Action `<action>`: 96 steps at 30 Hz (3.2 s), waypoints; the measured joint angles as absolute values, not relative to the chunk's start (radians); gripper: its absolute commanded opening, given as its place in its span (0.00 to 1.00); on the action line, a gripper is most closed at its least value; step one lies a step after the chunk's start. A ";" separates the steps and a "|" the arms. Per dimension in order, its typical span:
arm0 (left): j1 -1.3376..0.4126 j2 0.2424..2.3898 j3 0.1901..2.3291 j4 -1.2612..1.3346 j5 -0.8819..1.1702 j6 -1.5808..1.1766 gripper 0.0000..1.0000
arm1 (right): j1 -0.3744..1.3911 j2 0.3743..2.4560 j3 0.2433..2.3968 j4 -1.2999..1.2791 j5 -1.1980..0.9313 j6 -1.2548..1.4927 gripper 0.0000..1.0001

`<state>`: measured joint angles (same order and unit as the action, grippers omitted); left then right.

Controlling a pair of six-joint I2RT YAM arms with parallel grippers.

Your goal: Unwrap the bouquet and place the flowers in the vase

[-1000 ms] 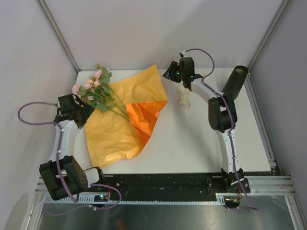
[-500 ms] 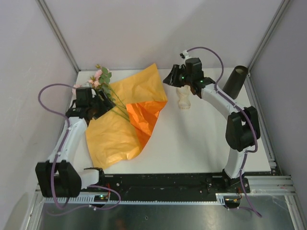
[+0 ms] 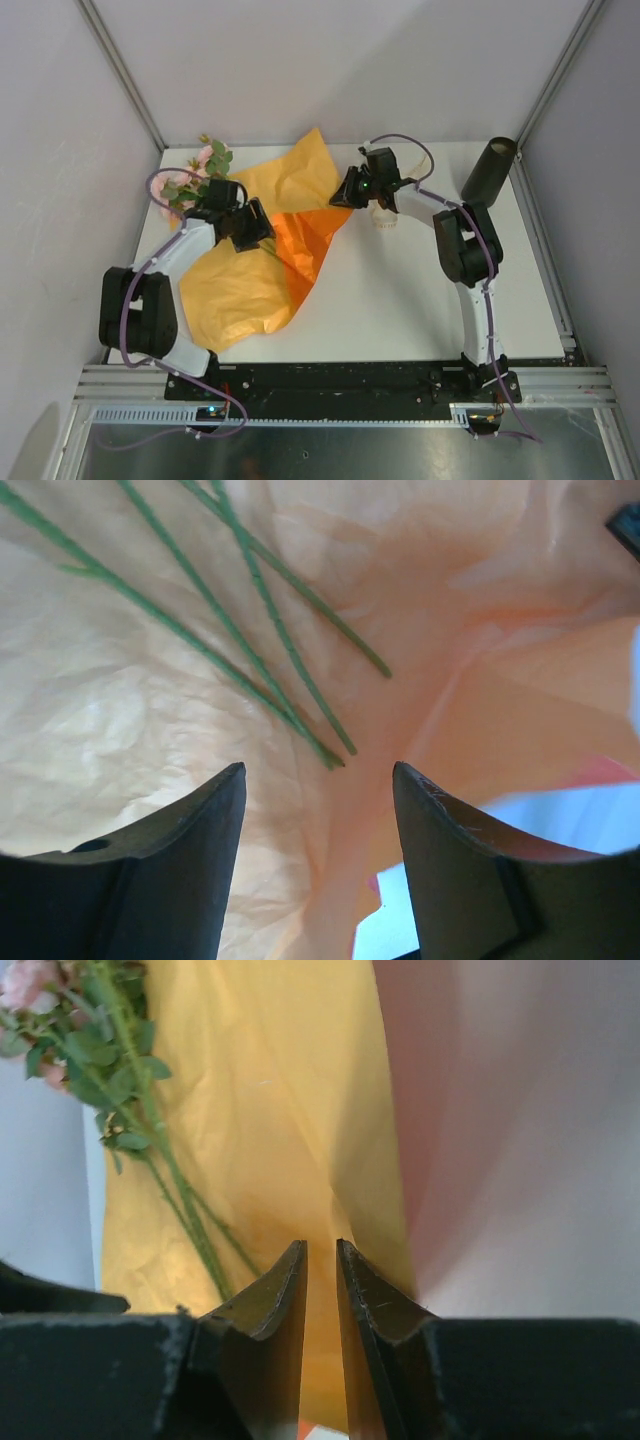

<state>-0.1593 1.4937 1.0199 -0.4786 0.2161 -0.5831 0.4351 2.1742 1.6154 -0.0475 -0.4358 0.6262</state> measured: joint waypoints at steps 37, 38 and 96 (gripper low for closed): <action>-0.620 1.639 0.973 -0.131 0.307 -0.604 0.67 | 0.352 1.658 1.417 -0.207 -0.374 0.518 0.33; -0.629 1.641 0.962 -0.124 0.300 -0.612 0.67 | 0.367 1.650 1.413 -0.209 -0.375 0.515 0.33; -0.010 0.801 0.743 -0.599 0.025 -0.500 0.99 | 0.728 1.481 0.891 -0.141 0.086 0.593 0.33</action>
<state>-0.0101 0.8013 0.7429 -0.5995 0.0250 -0.4999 0.7284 1.4815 0.8906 -0.1406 0.0856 0.5934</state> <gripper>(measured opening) 0.975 0.325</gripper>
